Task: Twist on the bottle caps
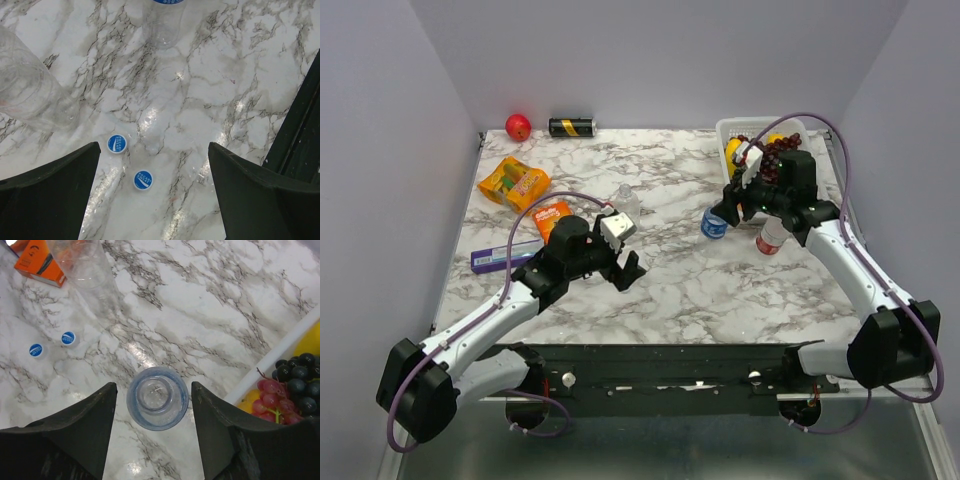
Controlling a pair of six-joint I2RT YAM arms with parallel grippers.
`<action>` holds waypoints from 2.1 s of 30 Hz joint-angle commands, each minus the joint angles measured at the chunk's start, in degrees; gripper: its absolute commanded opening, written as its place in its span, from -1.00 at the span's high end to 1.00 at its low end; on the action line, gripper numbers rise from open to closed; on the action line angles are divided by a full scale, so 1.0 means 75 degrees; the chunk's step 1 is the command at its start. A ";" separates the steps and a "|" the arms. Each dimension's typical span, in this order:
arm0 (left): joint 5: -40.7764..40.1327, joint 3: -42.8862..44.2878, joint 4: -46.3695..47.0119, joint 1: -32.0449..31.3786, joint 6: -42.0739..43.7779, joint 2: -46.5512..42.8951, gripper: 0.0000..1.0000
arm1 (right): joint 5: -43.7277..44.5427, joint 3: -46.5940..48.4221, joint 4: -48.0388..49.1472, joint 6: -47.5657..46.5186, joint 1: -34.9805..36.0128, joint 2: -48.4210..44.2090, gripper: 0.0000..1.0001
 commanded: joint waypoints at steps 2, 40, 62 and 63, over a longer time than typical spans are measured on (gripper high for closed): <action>0.0140 -0.0107 0.0142 0.0085 0.0049 -0.0150 -0.97 | 0.0625 -0.0163 0.0569 0.0047 0.0063 0.0180 -0.22; -0.1384 0.0373 0.3763 -0.1568 -0.0092 0.2133 -0.97 | -0.2574 0.1478 -0.0756 0.2495 0.0637 -0.0534 0.88; -0.0458 0.0644 0.3577 -0.1544 -0.0420 0.2592 -0.83 | -0.2575 0.1419 -0.0204 0.2941 0.1071 -0.0347 0.89; -0.0469 0.0562 0.3530 -0.1544 -0.0431 0.2557 -0.83 | -0.2586 0.1454 -0.0204 0.2930 0.1082 -0.0347 0.89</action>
